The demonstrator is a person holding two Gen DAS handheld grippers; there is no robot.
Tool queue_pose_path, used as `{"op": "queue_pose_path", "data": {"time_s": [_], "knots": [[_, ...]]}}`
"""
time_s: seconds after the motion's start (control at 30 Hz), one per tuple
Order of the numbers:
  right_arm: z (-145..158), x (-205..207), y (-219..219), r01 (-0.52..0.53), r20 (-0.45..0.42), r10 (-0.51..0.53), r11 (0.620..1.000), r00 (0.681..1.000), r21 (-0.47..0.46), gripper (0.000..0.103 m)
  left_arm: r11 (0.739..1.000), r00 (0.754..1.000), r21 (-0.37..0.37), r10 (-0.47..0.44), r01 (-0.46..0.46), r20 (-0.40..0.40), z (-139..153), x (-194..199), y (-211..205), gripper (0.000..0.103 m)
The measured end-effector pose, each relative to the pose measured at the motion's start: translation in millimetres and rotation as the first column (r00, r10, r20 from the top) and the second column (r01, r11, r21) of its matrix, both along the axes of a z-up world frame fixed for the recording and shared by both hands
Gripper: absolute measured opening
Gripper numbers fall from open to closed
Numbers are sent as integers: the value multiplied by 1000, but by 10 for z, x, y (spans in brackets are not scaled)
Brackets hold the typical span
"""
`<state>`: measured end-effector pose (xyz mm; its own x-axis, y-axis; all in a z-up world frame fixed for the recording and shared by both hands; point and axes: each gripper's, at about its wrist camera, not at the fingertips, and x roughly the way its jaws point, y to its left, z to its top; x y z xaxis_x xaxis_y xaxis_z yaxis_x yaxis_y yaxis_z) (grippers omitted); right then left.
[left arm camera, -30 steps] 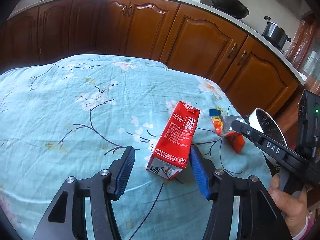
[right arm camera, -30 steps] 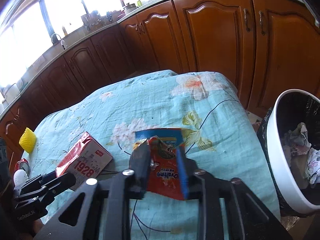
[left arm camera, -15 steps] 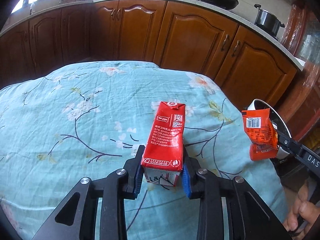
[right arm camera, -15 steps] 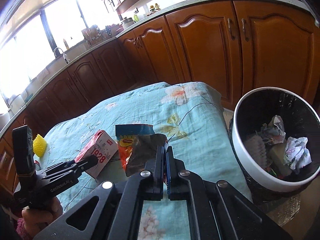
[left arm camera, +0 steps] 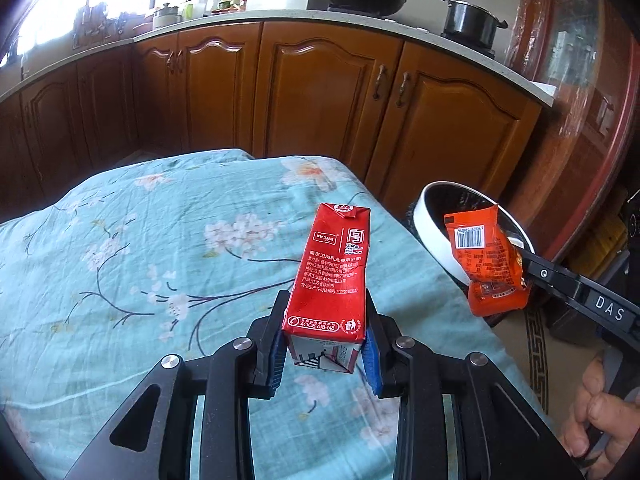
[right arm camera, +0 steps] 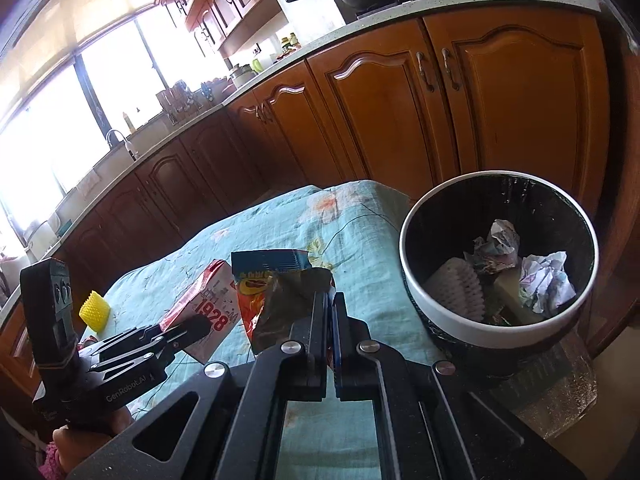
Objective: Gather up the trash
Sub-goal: 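Carry the red carton and orange packet over the bin with both tools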
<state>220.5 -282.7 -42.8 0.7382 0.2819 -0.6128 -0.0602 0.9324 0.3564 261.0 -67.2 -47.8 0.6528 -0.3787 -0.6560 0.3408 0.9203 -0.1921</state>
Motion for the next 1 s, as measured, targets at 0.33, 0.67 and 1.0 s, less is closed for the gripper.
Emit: {"op": "queue_pose_path", "data": {"time_s": [0.33,0.67,1.0], "knots": [[82,-220,-362,54,27,-54,998,998,15,1,996,996,14,-83,83,22,142,-137,-369,30],[131,-342,-745,121,44,-122,992,991,23,1,990,989,16,-144,144,38,239,-148,-651,30],[115,-380,-1004,172,44,-173,985,984,32,1,983,982,22,-183,183,42,275,-64,-913,30]]}}
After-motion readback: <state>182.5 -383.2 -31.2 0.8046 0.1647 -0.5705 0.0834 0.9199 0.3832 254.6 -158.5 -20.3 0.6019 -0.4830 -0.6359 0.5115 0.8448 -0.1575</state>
